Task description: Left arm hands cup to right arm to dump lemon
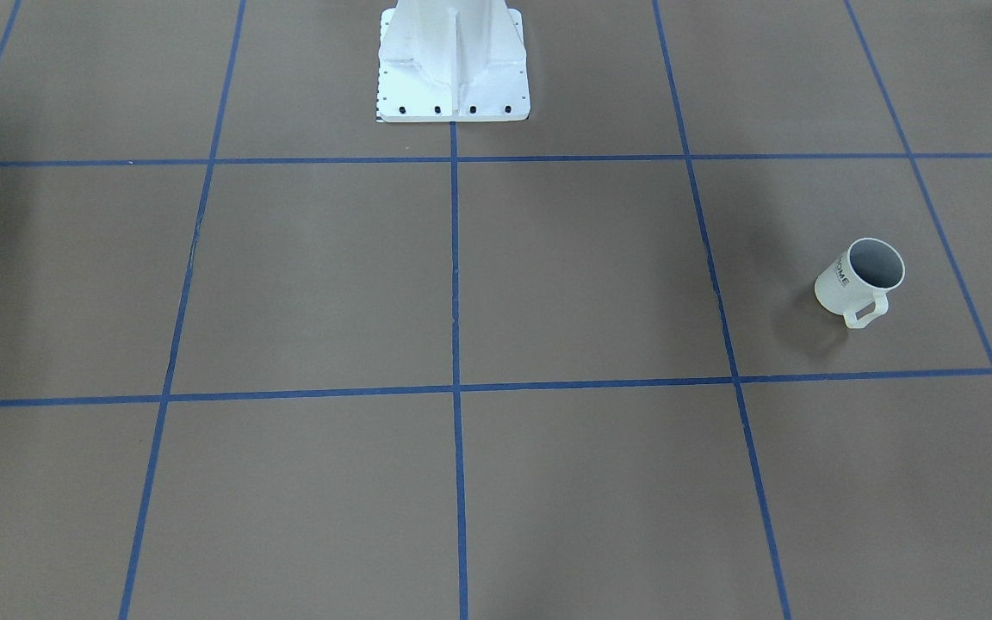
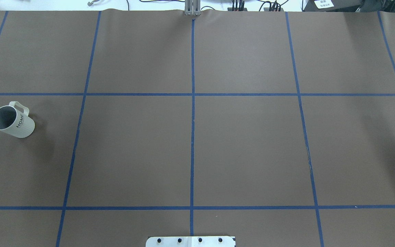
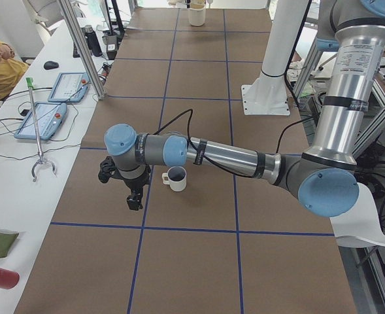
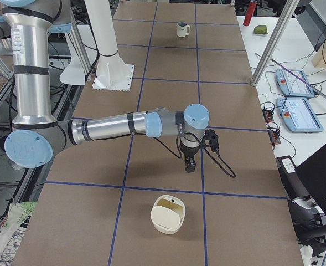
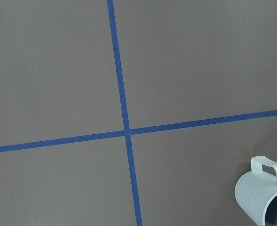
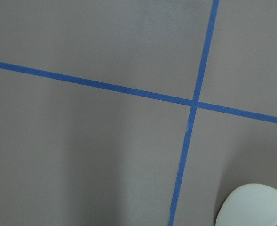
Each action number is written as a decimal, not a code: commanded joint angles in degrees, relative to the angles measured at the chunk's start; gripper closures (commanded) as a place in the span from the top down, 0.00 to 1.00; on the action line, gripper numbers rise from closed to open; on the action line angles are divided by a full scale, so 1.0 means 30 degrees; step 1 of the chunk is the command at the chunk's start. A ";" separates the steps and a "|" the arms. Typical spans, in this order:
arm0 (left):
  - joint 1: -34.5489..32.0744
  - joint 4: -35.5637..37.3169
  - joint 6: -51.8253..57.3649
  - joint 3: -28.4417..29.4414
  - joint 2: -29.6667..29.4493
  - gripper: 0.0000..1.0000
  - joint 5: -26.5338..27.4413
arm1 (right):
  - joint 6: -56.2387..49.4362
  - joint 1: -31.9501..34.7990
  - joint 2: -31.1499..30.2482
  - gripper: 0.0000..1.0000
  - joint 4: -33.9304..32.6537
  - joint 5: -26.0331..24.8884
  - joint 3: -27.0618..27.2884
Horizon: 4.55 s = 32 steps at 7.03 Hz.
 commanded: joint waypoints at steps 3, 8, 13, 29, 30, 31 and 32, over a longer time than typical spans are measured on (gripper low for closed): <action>0.0006 -0.0151 -0.0081 -0.2105 0.1211 1.00 0.0134 | -0.0283 0.0052 -0.0207 1.00 0.0050 0.0214 0.0547; 0.0123 -0.0182 -0.0169 -0.2526 0.1075 1.00 0.0135 | 0.0007 0.0023 0.0287 1.00 0.0109 0.0272 0.0959; 0.0152 -0.0211 -0.0139 -0.2645 0.1251 1.00 0.0164 | -0.0021 -0.0007 0.0433 1.00 0.0138 0.0272 0.0989; 0.0182 -0.0300 -0.0081 -0.3230 0.1251 1.00 -0.0890 | 0.0007 -0.0007 0.0433 1.00 0.0138 0.0331 0.1252; 0.0182 -0.0300 -0.0052 -0.3201 0.1251 1.00 -0.0890 | 0.0008 -0.0036 0.0433 1.00 0.0138 0.0331 0.1253; 0.0182 -0.0300 -0.0052 -0.3201 0.1222 1.00 -0.0890 | -0.0021 -0.0007 0.0462 1.00 0.0138 0.0360 0.1282; 0.0182 -0.0271 -0.0110 -0.3172 0.1222 1.00 -0.0890 | 0.0007 -0.0007 0.0521 1.00 0.0138 0.0331 0.1282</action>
